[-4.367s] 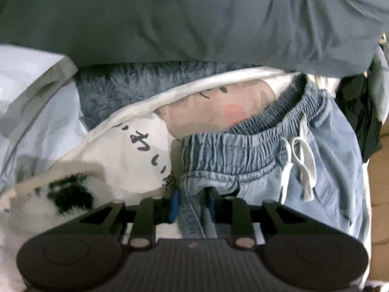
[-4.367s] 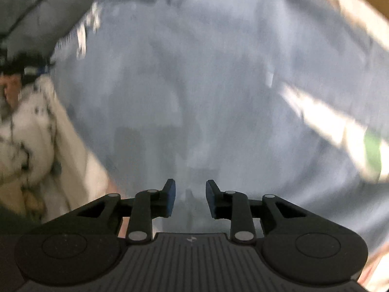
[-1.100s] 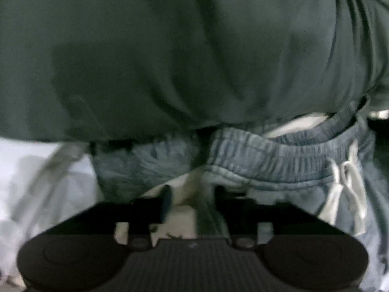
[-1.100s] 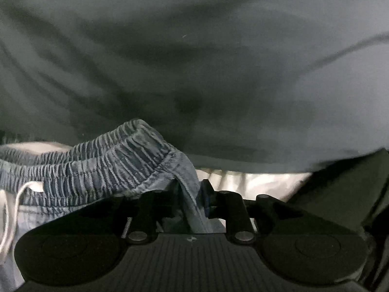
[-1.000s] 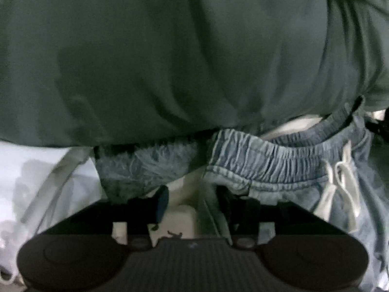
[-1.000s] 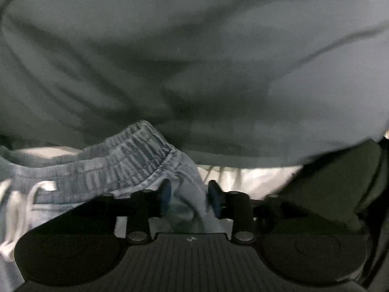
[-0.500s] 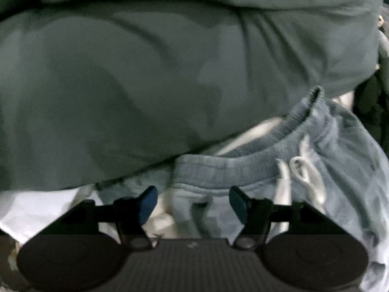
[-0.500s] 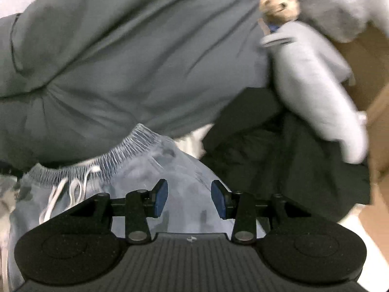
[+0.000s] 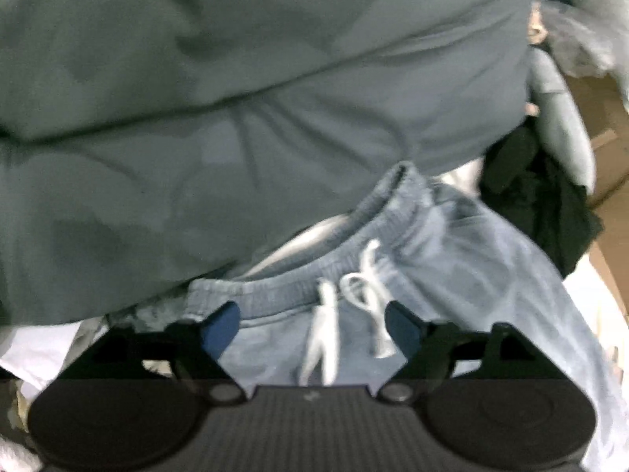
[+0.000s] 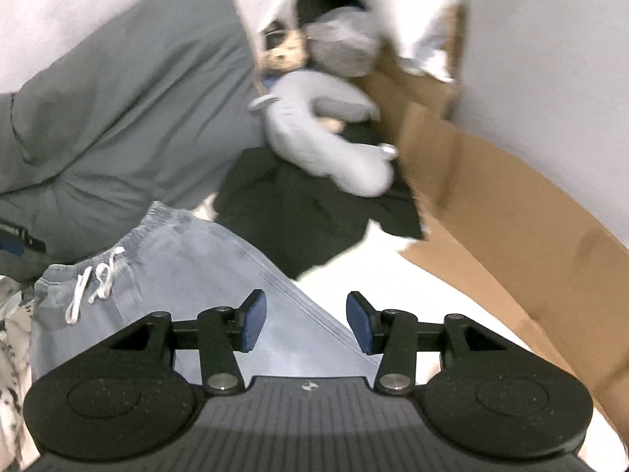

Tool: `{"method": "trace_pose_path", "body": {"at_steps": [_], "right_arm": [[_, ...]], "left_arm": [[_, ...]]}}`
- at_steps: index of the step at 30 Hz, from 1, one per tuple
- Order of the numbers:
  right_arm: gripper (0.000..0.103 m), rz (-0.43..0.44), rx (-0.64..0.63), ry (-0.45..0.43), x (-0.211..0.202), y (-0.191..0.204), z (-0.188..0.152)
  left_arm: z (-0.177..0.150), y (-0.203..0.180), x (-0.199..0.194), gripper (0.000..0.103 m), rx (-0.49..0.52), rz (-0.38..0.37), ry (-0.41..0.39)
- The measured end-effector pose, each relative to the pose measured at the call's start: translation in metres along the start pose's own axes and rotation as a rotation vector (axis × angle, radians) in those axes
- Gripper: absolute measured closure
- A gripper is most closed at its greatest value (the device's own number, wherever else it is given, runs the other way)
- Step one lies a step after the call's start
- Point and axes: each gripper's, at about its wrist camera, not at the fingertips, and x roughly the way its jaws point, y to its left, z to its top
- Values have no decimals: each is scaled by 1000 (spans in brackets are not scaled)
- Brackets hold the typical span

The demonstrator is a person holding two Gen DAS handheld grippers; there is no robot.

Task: Fold clothes

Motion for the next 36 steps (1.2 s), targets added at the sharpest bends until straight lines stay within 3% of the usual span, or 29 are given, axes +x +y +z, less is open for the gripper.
{"method": "trace_pose_path", "body": {"at_steps": [4, 7, 16, 25, 36], "right_arm": [[51, -79, 49, 2, -41, -39, -44], [51, -150, 83, 19, -69, -67, -75], [51, -281, 167, 7, -130, -119, -160], [51, -397, 264, 66, -134, -165, -249], [51, -458, 301, 76, -118, -223, -272]], "left_arm": [[-1, -26, -11, 20, 65, -40, -16], [0, -46, -4, 20, 88, -70, 22], [8, -113, 14, 20, 232, -57, 18], [1, -180, 59, 20, 307, -125, 28], [2, -261, 118, 25, 259, -192, 93]]}}
